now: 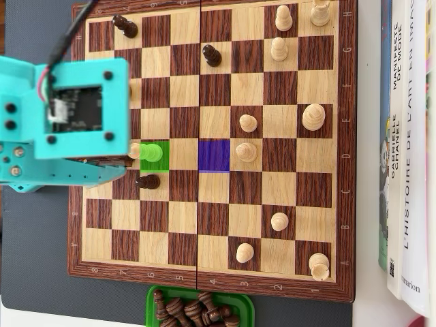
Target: Play chess
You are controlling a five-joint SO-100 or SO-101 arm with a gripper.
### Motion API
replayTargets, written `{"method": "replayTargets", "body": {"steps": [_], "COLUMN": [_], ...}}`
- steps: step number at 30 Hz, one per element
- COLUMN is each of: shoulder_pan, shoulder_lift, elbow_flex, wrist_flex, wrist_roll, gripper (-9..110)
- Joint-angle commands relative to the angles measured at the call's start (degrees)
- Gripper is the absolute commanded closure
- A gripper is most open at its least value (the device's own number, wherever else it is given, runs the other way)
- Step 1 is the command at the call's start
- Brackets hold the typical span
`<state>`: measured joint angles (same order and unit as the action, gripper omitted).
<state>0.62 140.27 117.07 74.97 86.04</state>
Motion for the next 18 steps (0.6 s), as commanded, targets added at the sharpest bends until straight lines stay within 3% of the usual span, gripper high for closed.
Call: {"method": "replayTargets", "body": {"steps": [1, 18], "shoulder_pan": [0.3, -0.5], "shoulder_lift": [5.3, 28.4], "elbow_flex": [2.5, 28.5], "wrist_flex": [-5.5, -47.4], "wrist_roll": [0.6, 2.7], "gripper": [86, 86]}}
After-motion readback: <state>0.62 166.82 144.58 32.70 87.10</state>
